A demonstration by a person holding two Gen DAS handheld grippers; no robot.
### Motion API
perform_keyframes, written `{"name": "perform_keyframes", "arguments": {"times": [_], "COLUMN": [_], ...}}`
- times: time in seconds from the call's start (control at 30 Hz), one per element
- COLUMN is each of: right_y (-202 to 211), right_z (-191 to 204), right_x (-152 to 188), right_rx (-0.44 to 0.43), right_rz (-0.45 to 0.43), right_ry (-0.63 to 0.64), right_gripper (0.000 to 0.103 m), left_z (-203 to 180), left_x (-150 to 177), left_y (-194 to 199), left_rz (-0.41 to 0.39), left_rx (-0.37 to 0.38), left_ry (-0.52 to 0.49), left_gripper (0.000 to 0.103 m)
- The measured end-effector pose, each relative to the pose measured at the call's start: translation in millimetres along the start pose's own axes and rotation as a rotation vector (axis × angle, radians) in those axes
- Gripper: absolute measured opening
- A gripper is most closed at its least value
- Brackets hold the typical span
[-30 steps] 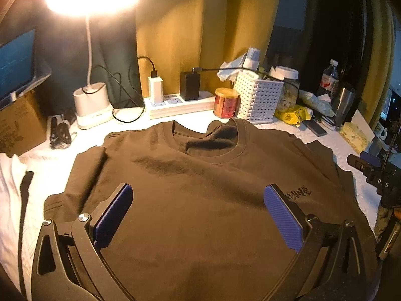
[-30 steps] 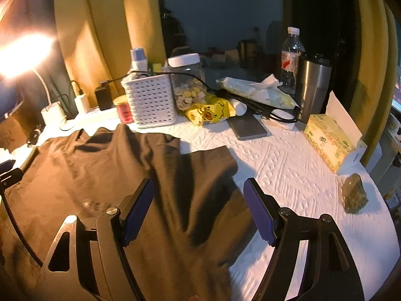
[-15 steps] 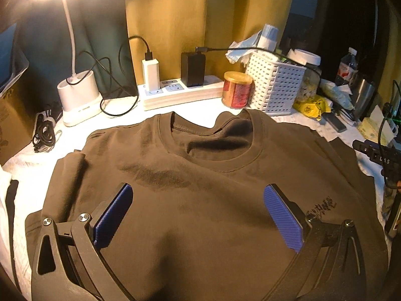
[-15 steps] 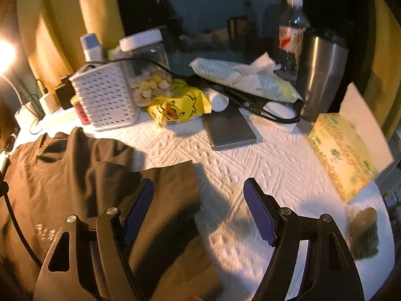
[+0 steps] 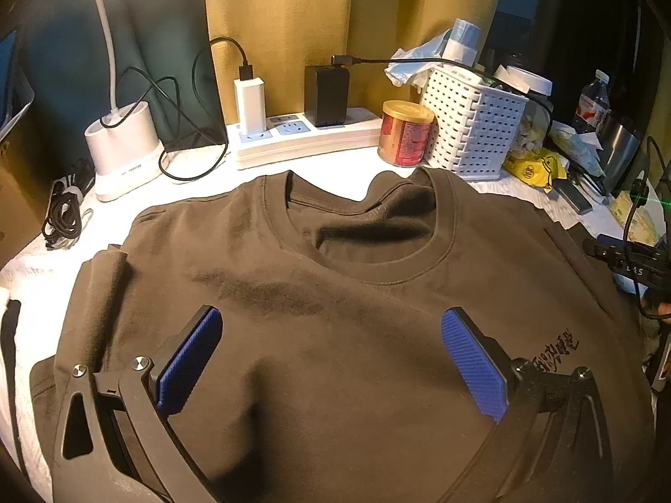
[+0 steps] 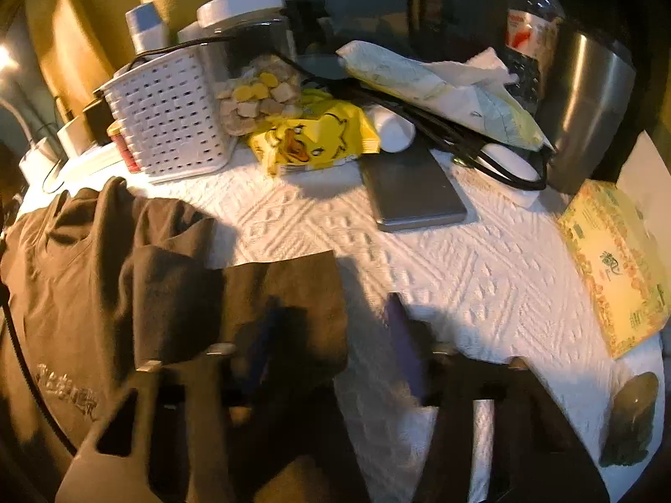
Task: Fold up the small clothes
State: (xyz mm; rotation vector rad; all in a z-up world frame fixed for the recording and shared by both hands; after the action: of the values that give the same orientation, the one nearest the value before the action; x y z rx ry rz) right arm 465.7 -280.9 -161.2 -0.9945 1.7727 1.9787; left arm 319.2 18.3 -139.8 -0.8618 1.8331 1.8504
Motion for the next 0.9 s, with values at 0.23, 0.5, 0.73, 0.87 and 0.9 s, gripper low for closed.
{"name": "perform_keyframes", "arguments": {"times": [0.23,0.5,0.73,0.87,0.9], "right_y": [3,42,79,98,102], "right_z": [12,-4,4,16,22], "right_x": [3,-6,-13,-16,-17], "right_rx": [-0.032,0.020,0.024,0.016,0.013], "right_rz": [-0.001,-0.095,-0.160,-0.190,-0.198], "right_ry": [0.033,-0.011,0.002,0.013,0.018], "right_gripper": [0.009,0.008,0.008,0.008,0.008], "left_z": [2,11,16,24,26], "left_x": [-1,2,6,9,10], "left_y": [13,29,45,55,57], "left_rz": [-0.021,-0.042,-0.071,-0.090,-0.095], "left_rx": [0.003,-0.002,0.013,0.017,0.016], "left_ry": [-0.001,0.013,0.018,0.026,0.027], "left_gripper": [0.102,0.102,0.102,0.102,0.102]}}
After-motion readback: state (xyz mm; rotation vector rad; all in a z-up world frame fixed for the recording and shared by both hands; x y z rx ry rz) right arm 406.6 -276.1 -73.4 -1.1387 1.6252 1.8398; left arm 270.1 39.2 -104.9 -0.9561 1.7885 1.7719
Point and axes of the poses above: each gripper's, at about its wrist camera, not at the fingertips, and y roughly against the way its jaws point, z to its left, x to its underside, the point moved 8 cm from there along -y, roughly the way its jaws point, and after that the axes turned 3 degrees about -y, right-handed, at the moved point
